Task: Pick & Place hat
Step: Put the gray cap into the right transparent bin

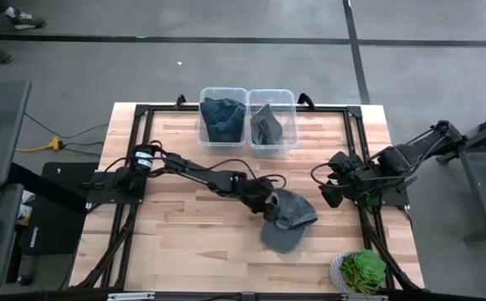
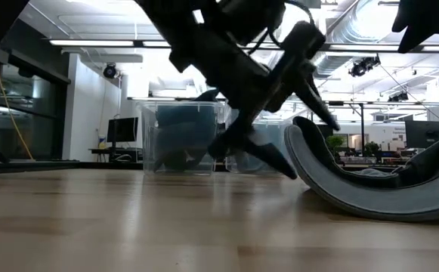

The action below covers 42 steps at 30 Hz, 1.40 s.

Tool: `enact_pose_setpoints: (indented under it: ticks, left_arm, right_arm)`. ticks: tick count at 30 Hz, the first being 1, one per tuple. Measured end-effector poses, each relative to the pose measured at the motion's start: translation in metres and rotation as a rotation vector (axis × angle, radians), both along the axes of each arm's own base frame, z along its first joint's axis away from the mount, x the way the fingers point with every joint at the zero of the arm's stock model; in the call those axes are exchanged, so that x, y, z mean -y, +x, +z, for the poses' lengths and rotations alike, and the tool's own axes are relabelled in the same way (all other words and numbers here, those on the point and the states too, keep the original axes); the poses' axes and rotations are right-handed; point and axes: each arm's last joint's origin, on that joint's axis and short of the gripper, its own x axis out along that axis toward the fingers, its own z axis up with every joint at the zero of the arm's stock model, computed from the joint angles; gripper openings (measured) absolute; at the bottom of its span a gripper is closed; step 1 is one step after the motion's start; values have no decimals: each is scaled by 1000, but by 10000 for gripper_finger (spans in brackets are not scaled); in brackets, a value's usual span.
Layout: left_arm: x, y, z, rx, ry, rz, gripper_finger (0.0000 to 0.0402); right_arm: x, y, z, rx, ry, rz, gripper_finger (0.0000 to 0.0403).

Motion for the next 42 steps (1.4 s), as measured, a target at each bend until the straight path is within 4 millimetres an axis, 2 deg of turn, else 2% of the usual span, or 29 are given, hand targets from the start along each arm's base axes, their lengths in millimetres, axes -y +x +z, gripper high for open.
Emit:
enact_pose_setpoints:
  ticks: [2, 4, 8, 12, 15, 17, 24, 30, 34, 39, 42]
  left_arm:
    - [0, -1, -8, -37, 7, 20, 271]
    - [-1, -1, -7, -33, 4, 24, 257]
    - [-2, -1, -7, -32, 1, 18, 209]
    - [-1, -1, -6, -34, -17, -5, 132]
    - [0, -1, -6, -25, -13, -40, 44]
    - [0, -2, -6, -22, -1, -56, 14]
    - [-9, -1, -5, -11, 18, -81, 2]
    - [-31, -6, 20, 34, 50, -110, 0]
    - [-39, -8, 27, 75, 41, -192, 0]
    - [-36, -9, 34, 113, 31, -263, 0]
    - [-36, -10, 33, 104, 29, -264, 0]
  right_arm:
    - [0, 0, 0, -2, -1, 1, 251]
    - [0, 0, 0, -3, -1, 1, 251]
    - [0, 0, 0, -6, -3, 8, 251]
    - [0, 0, 0, -8, -6, 14, 251]
    - [0, 0, 0, -8, -5, 15, 251]
    - [0, 0, 0, -11, -3, 17, 251]
    - [-2, 0, 0, -32, -8, 116, 251]
    - [-4, 3, 1, -15, -51, 280, 251]
    - [-5, 10, 5, 43, -152, 411, 251]
    - [1, 21, 12, 115, -341, 520, 251]
    - [9, 30, 10, 92, -378, 575, 251]
